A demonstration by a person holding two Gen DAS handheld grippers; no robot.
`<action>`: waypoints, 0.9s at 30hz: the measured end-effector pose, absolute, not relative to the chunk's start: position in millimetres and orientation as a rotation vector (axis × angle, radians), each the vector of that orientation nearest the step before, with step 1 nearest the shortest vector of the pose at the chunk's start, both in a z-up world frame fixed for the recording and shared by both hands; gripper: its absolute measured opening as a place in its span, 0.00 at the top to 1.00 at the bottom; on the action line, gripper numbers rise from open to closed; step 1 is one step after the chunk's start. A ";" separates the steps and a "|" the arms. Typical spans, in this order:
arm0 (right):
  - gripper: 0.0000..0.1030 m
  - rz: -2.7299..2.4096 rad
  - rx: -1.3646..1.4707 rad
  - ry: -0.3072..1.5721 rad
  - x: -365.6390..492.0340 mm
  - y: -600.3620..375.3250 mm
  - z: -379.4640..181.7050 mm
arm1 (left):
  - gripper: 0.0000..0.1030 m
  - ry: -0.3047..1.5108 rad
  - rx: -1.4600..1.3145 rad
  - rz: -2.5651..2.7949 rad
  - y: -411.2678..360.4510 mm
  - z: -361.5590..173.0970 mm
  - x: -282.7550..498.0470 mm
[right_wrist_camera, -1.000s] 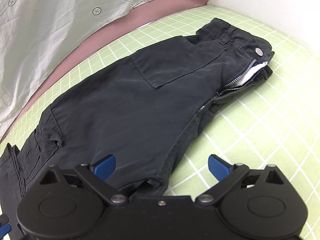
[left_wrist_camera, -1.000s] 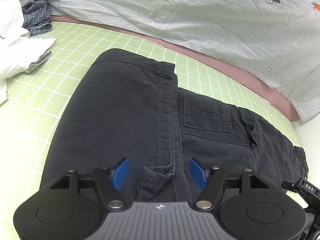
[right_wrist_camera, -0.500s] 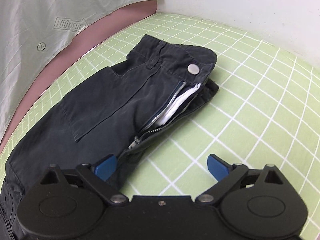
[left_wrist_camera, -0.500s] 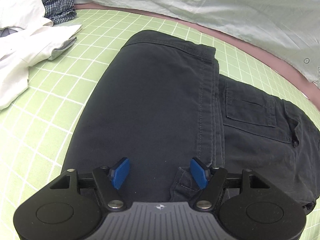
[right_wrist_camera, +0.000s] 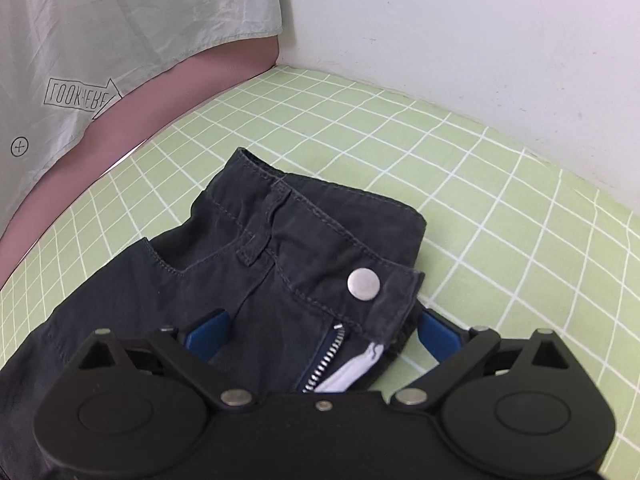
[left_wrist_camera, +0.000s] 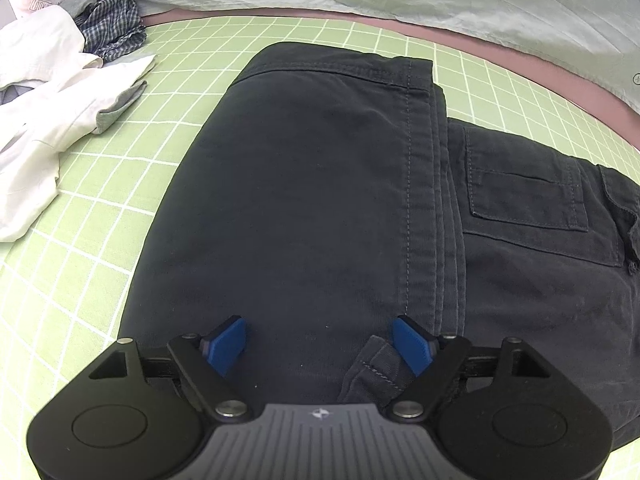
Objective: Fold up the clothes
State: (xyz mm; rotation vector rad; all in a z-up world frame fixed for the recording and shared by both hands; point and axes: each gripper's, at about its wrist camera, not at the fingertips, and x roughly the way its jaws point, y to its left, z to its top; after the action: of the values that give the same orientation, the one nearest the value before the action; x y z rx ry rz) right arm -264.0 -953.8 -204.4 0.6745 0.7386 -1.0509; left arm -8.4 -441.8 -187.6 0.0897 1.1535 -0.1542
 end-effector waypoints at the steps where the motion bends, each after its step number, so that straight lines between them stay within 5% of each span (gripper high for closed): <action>1: 0.02 -1.053 0.695 0.731 -263.4 -957.7 -206.8 | 0.20 1.154 0.091 -0.152 -442.1 -187.7 -8.1; 5: 0.00 -1.073 0.758 0.694 -263.6 -964.2 -210.9 | 0.18 1.151 0.091 -0.148 -442.3 -187.9 -8.7; 7: 0.08 -1.052 0.742 0.700 -262.1 -961.2 -208.6 | 0.16 1.149 0.091 -0.147 -442.4 -188.0 -8.9; 10: 0.35 -1.009 0.762 0.668 -267.6 -960.8 -200.3 | 0.16 1.146 0.091 -0.144 -442.5 -188.1 -9.3; 11: 0.55 -0.990 0.781 0.643 -272.7 -962.7 -197.0 | 0.16 1.145 0.091 -0.143 -442.6 -188.1 -9.4; 12: 0.65 -0.971 0.802 0.621 -277.8 -965.1 -193.5 | 0.16 1.142 0.092 -0.143 -442.5 -188.3 -9.7; 27: 0.72 -0.758 0.375 0.444 -222.5 -853.2 -72.1 | 0.16 1.031 0.127 -0.224 -414.3 -150.2 -12.7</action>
State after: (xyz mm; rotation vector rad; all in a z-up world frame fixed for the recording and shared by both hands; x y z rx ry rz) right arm -222.5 -853.2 -72.1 0.3752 0.4435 -0.7580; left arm -12.7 -414.3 -150.2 0.1273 1.0311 -0.2243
